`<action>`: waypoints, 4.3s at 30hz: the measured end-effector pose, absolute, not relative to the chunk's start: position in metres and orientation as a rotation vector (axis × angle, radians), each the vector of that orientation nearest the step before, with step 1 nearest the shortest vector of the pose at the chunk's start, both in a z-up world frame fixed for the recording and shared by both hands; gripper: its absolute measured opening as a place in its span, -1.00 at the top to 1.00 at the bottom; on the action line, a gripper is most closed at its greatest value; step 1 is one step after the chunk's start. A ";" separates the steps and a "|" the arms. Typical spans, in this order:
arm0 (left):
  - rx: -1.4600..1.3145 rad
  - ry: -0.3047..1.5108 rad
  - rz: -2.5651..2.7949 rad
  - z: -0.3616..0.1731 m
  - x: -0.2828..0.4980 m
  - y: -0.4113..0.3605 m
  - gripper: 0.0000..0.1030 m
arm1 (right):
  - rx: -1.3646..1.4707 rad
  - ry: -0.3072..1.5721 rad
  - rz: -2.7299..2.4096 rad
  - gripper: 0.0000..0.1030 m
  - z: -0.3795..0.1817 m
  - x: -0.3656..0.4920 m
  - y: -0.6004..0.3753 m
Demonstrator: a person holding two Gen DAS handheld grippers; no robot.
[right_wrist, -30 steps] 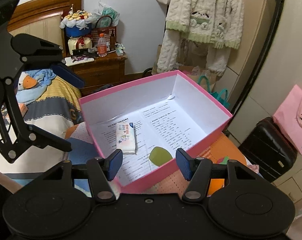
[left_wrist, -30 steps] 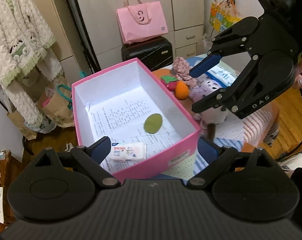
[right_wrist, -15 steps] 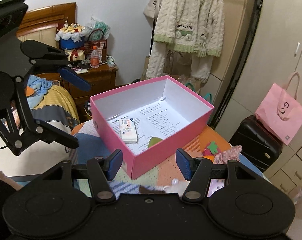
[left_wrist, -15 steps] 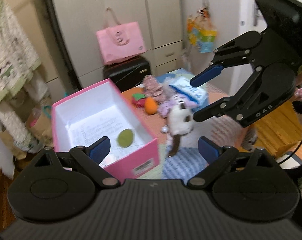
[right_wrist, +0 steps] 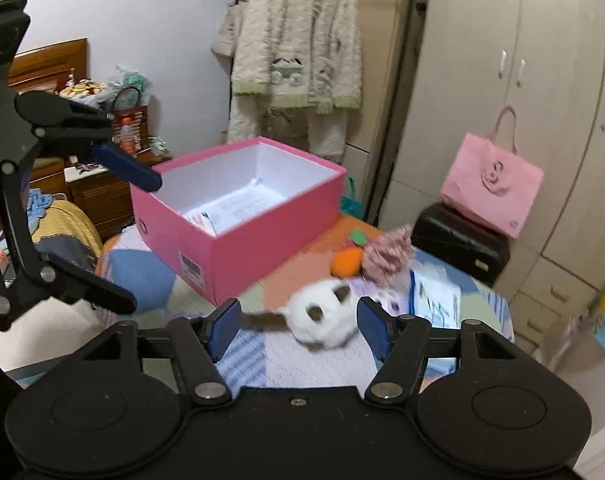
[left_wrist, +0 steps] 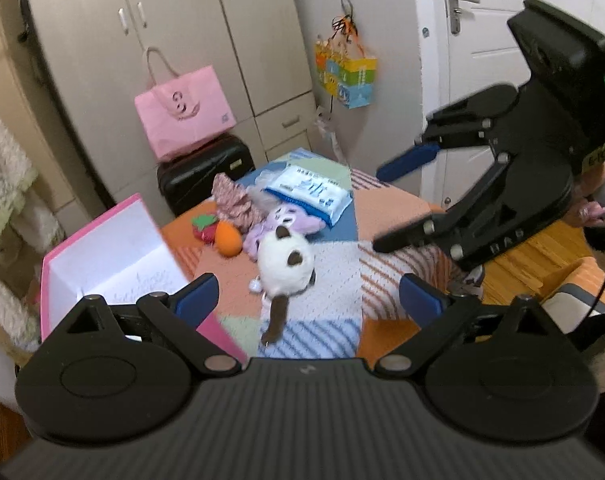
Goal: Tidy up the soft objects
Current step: 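Move the left gripper to the white-and-brown plush toy, then close the left gripper on the white-and-brown plush and lift it, then carry the white plush with the left gripper over the pink box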
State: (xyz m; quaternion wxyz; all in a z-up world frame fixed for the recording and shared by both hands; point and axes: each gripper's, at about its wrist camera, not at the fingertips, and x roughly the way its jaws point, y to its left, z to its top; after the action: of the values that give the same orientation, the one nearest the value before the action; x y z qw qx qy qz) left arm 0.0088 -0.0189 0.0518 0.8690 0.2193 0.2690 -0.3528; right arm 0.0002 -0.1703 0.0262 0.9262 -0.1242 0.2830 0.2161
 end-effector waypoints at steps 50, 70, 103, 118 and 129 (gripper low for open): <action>0.326 0.797 -0.562 -0.074 0.151 -0.100 -0.32 | -0.053 0.477 0.362 -0.67 -0.140 0.097 -0.158; 0.268 0.773 -0.542 -0.065 0.127 -0.089 -0.16 | -0.092 0.390 0.376 -0.59 -0.151 0.065 -0.152; 0.127 0.809 -0.632 -0.005 0.045 -0.016 -0.10 | 0.039 0.583 0.569 -0.32 -0.069 0.011 -0.148; -0.036 0.792 -0.472 0.030 0.004 0.056 -0.08 | 0.086 0.699 0.808 -0.32 -0.031 0.014 -0.097; -0.038 0.632 -0.472 0.066 0.017 0.086 -0.08 | -0.039 0.566 0.802 -0.32 0.022 0.023 -0.060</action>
State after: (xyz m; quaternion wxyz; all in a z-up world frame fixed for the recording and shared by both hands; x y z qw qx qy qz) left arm 0.0170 0.0856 0.0664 0.9231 -0.0184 0.3077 -0.2298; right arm 0.0226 -0.0600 0.0220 0.8818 -0.0185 0.2718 0.3849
